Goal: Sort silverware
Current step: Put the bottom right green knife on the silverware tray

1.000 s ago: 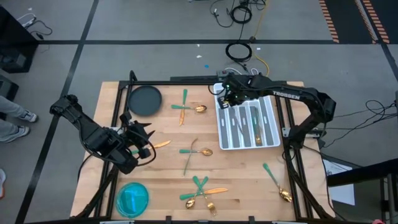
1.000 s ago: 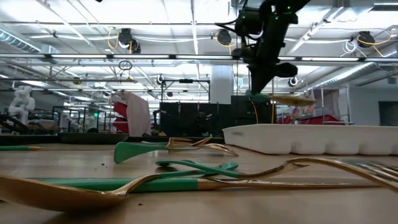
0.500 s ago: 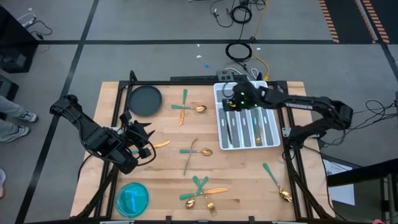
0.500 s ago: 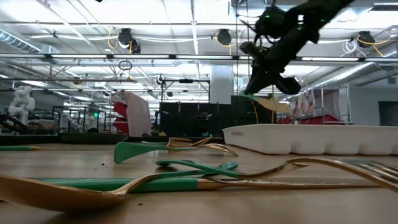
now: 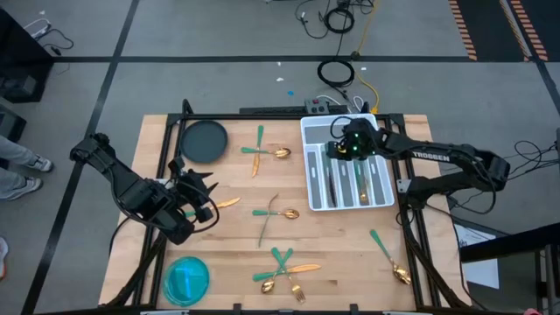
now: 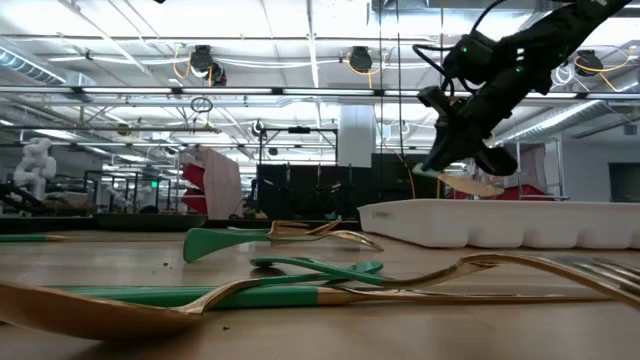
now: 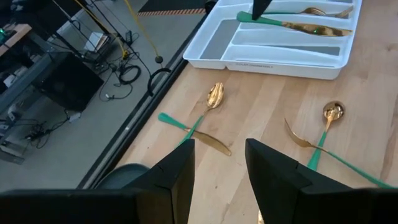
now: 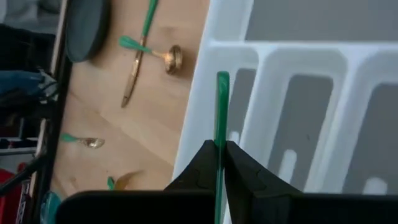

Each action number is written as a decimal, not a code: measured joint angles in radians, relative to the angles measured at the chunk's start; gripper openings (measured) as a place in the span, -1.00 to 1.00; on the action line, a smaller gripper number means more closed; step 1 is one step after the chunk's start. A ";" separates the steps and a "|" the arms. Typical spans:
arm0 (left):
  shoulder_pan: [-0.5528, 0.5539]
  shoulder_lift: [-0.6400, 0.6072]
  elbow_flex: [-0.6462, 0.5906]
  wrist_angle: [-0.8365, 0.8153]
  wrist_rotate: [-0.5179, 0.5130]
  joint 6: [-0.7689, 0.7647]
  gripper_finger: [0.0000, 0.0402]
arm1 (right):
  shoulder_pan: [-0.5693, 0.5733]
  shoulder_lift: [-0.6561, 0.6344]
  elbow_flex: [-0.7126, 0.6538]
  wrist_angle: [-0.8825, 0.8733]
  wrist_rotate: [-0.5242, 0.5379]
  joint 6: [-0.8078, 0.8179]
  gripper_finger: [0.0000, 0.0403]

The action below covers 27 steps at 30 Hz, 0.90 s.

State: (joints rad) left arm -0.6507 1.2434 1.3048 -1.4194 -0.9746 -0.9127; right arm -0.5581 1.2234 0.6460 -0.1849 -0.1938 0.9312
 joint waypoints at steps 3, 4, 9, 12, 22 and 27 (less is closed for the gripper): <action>0.012 0.000 0.000 0.000 0.000 0.000 -0.25 | -0.036 0.018 0.000 0.002 -0.037 -0.035 -1.00; 0.016 0.000 0.000 0.000 0.000 0.000 -0.25 | -0.043 0.022 0.000 0.003 -0.043 -0.043 -1.00; 0.031 0.000 0.000 0.000 0.000 0.000 -0.25 | -0.065 0.053 0.000 0.023 -0.075 -0.078 -1.00; 0.038 0.000 0.000 0.000 0.000 0.000 -0.25 | -0.070 0.081 0.000 0.042 -0.075 -0.082 -1.00; 0.043 0.000 0.000 -0.001 0.000 0.000 -0.25 | -0.071 0.167 0.000 0.095 -0.078 -0.086 -1.00; 0.042 0.000 0.000 -0.002 0.000 0.001 -0.25 | -0.071 0.180 0.000 0.107 -0.058 -0.063 -1.00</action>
State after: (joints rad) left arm -0.6083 1.2434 1.3048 -1.4218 -0.9745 -0.9115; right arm -0.6292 1.4037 0.6456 -0.0778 -0.2517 0.8677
